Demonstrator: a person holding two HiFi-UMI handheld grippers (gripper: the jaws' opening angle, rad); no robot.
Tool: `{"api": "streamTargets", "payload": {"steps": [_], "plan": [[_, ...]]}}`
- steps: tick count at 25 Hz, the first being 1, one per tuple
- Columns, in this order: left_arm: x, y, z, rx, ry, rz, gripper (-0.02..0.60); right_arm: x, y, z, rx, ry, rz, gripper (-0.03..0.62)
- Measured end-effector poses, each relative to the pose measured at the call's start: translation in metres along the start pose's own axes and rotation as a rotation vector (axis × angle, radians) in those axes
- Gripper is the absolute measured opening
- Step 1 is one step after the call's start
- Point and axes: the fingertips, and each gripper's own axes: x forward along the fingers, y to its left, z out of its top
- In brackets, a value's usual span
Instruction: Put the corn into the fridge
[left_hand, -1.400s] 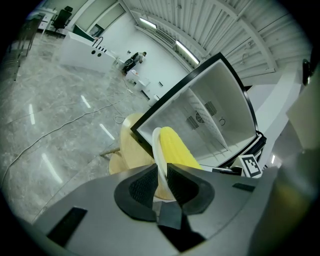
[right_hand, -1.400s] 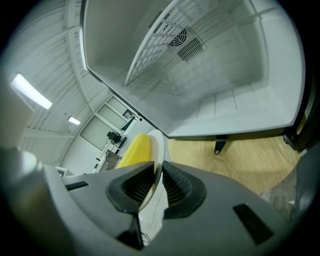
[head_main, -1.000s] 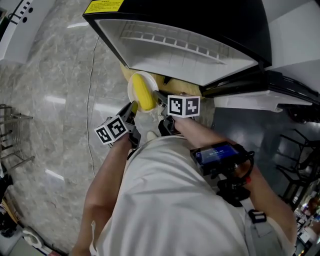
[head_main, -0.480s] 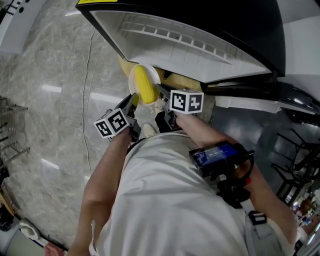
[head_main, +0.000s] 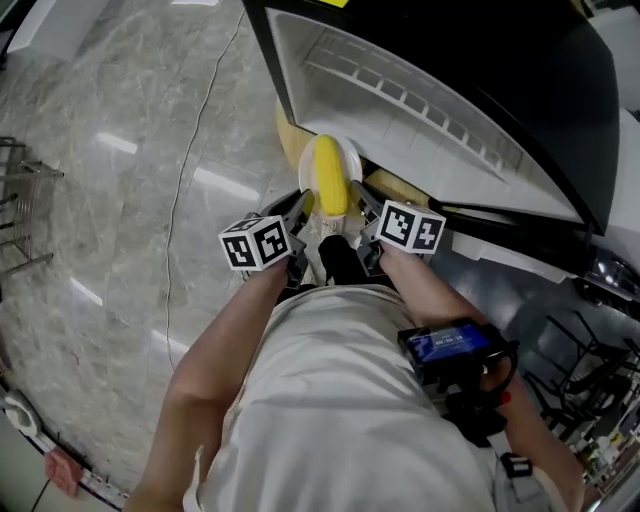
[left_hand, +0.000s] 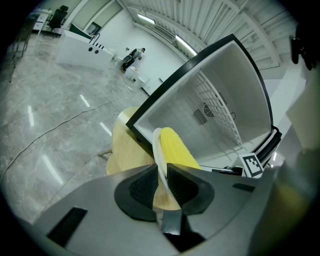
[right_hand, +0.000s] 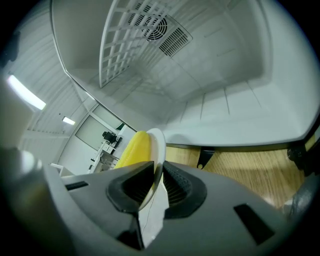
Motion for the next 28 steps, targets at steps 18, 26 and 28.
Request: {"api": "streamTargets", "payload": {"steps": [18, 26, 28], "plan": [[0.039, 0.0, 0.028, 0.017, -0.016, -0.021, 0.061, 0.018, -0.023, 0.031, 0.04, -0.047, -0.058, 0.055], [0.059, -0.005, 0.036, 0.032, -0.014, -0.022, 0.061, 0.02, -0.038, 0.044, 0.065, -0.078, -0.096, 0.055], [0.065, -0.007, 0.041, 0.039, -0.016, -0.025, 0.06, 0.021, -0.041, 0.051, 0.065, -0.09, -0.103, 0.055]]}}
